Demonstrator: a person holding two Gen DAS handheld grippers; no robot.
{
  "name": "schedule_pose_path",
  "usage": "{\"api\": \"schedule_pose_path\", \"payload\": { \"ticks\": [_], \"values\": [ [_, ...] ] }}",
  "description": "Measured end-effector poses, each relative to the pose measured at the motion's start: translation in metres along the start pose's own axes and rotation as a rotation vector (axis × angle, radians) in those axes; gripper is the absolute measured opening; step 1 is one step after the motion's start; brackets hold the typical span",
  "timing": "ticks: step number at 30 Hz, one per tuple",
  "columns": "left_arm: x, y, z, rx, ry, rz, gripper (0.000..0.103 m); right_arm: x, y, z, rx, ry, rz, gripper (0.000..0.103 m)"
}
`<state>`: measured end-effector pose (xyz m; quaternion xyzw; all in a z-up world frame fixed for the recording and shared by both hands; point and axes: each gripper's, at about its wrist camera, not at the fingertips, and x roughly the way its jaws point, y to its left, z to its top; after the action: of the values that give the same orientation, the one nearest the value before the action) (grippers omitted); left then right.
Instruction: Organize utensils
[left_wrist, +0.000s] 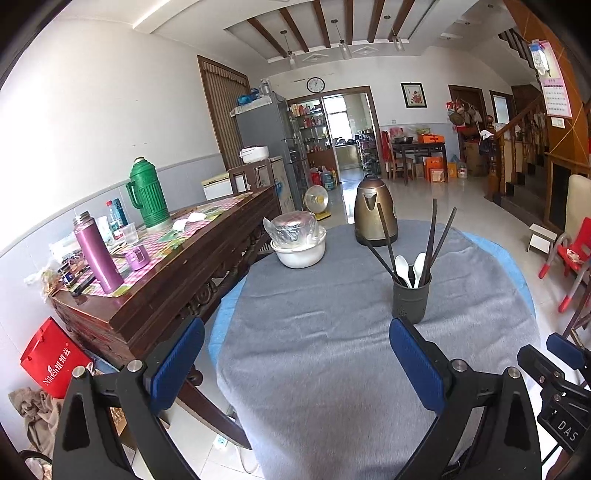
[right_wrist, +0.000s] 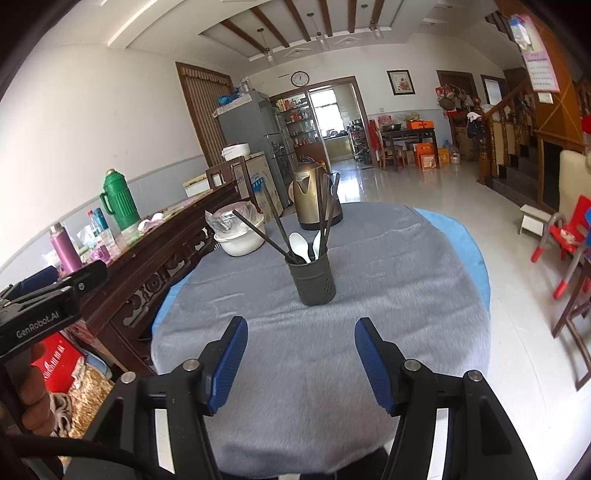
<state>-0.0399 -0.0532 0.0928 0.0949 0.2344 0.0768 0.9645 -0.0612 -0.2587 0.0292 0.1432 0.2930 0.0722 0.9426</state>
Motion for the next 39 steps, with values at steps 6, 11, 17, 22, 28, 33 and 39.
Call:
{"api": "schedule_pose_path", "payload": {
  "ticks": [6,11,17,22,28,33,39],
  "values": [
    [-0.005,0.006,-0.006,0.013,0.005,0.018,0.100,-0.001,0.012,-0.002,0.007,-0.019,-0.015,0.064],
    [-0.003,0.012,-0.012,0.019,0.022,0.024,0.100,0.003,0.020,-0.010,0.013,-0.021,-0.033,0.064],
    [0.003,0.012,-0.019,0.007,0.049,0.025,0.100,0.011,0.027,-0.015,-0.010,-0.006,-0.043,0.064],
    [0.004,0.006,-0.023,0.029,0.060,0.023,0.100,0.011,0.030,-0.019,-0.037,-0.004,-0.048,0.064],
    [0.002,0.001,-0.026,0.055,0.053,0.022,0.100,0.011,0.028,-0.020,-0.031,-0.009,-0.052,0.064],
    [0.003,0.001,-0.028,0.058,0.054,0.025,0.100,0.012,0.029,-0.019,-0.035,-0.008,-0.057,0.064],
    [0.006,-0.001,-0.032,0.066,0.063,0.024,0.100,0.013,0.029,-0.021,-0.042,-0.014,-0.062,0.064]
  ]
}}
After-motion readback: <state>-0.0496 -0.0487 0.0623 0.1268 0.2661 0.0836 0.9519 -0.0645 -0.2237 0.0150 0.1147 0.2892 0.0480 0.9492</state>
